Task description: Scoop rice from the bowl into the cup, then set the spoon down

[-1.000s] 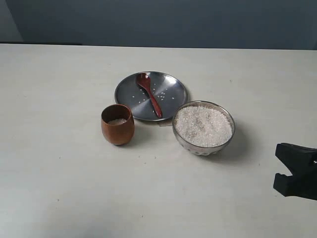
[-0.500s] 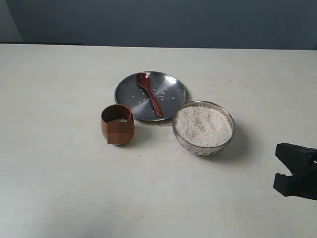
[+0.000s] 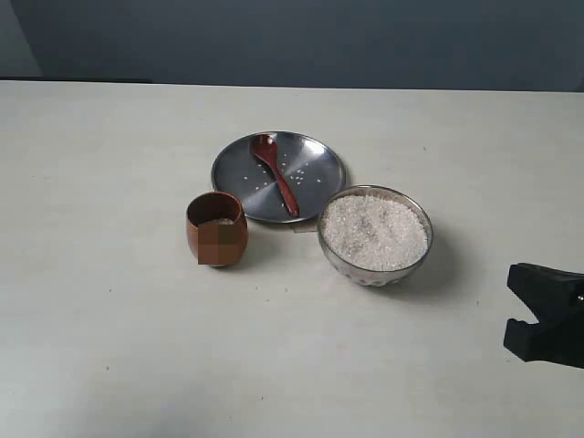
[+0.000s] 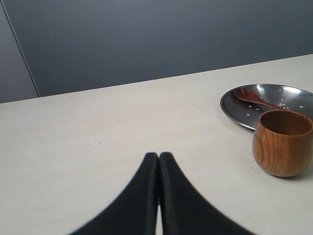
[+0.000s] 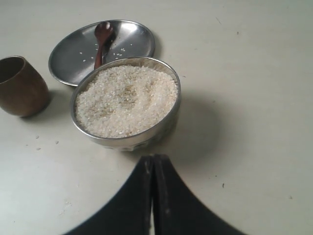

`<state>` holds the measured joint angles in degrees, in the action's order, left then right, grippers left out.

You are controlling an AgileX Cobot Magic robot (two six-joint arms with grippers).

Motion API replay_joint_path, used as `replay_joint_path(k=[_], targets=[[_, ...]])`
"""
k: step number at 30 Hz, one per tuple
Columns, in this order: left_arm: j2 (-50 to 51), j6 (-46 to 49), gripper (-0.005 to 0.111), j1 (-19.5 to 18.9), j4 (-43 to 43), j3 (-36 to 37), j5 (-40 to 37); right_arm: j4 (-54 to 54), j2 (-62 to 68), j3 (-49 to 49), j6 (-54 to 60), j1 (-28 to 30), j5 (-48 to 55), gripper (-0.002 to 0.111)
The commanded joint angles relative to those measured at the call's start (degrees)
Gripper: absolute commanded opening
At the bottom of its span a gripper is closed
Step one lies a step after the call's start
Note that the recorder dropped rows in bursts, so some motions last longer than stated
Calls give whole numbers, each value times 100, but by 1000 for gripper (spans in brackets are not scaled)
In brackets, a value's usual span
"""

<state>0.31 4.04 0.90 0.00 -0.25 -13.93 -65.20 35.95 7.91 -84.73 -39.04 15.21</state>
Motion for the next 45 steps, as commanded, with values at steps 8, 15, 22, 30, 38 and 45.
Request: replay_joint_path(k=[8,15,22,30,38,45], targets=[[-31,-62,0,39,0,25,-149,-23,-35,-14,16,5,3,0],[-31,-475,0,39,0,25,-299,-23,-35,-14,16,5,3,0],[-31,-513,0,39,0,25,-299,-23,-35,-14,16,5,3,0],[-31,-512,0,39,0,25,-276,-23,-35,-14,16,5,3,0],[-31,-512,0,39,0,25,-276,-23,-35,-14,16,5,3,0],[-31,-512,0,39,0,25,-276,-23,-35,-14,16,5,3,0]])
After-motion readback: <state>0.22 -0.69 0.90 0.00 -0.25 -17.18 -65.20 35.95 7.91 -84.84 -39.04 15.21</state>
